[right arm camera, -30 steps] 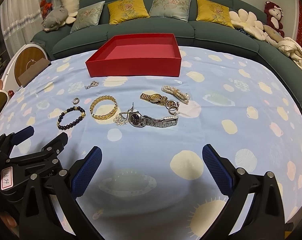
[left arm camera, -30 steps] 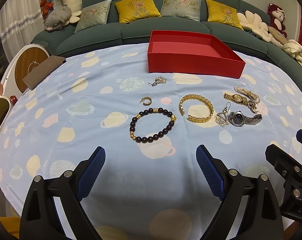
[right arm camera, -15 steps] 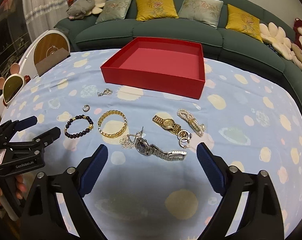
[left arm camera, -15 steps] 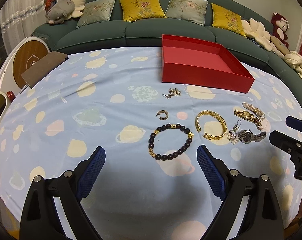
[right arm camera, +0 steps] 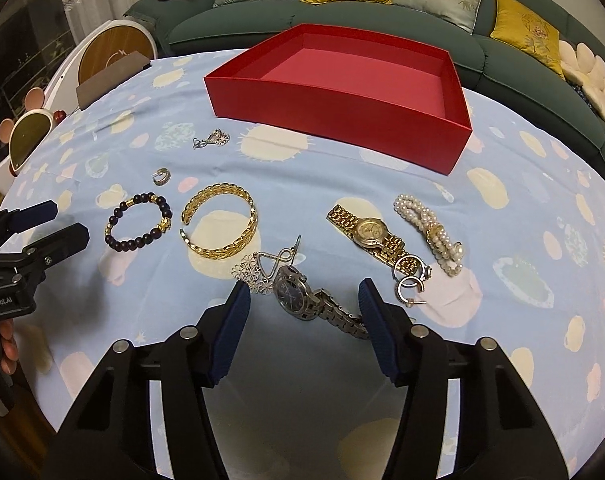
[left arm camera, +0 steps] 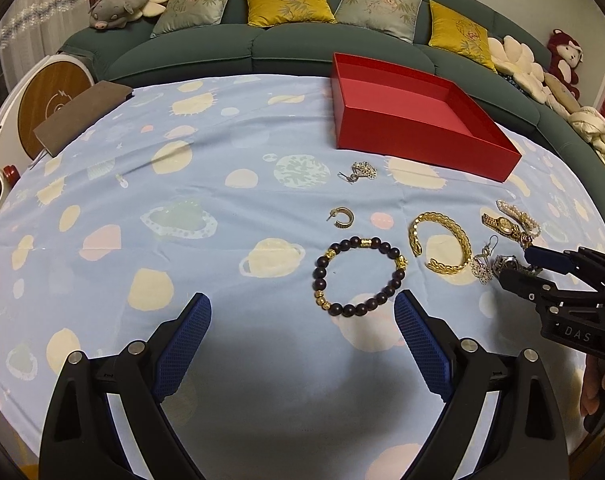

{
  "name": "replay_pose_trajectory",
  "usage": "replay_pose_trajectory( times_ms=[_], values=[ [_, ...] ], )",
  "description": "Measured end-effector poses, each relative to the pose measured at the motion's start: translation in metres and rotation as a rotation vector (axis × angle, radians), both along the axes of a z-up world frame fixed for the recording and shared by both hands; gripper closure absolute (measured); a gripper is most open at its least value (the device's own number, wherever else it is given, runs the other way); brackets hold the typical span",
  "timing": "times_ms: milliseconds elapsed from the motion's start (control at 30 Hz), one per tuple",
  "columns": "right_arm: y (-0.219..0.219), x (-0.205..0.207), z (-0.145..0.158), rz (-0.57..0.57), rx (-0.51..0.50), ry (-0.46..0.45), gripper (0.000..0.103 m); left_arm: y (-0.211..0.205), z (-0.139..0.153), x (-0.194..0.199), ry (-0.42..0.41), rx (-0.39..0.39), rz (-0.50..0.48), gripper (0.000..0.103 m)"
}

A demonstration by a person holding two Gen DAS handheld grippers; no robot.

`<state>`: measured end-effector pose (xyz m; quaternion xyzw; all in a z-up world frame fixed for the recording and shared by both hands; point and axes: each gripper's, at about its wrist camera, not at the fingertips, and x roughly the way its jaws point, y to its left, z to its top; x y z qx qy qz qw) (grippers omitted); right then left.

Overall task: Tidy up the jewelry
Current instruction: 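Lower the right gripper onto the silver wristwatch and close on it, then close the left gripper on the black bead bracelet while the right gripper holds the silver watch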

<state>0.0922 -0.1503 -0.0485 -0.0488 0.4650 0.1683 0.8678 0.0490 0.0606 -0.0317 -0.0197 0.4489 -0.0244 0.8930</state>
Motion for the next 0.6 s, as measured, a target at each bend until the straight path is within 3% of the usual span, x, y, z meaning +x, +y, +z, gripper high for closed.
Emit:
replay_pose_trajectory(
  times_ms=[200,400,600],
  values=[
    [0.001,0.006,-0.011,0.034,-0.013,0.018,0.056,-0.007,-0.002,0.005,0.001,0.01,-0.017,0.013],
    [-0.005,0.006,-0.01,0.017,0.001,0.03,0.086,-0.008,-0.008,0.013,0.02,0.013,-0.006,0.013],
    [-0.011,-0.004,-0.006,-0.016,0.049,0.056,0.087,-0.011,-0.009,0.014,0.018,0.013,-0.017,0.013]
  ],
)
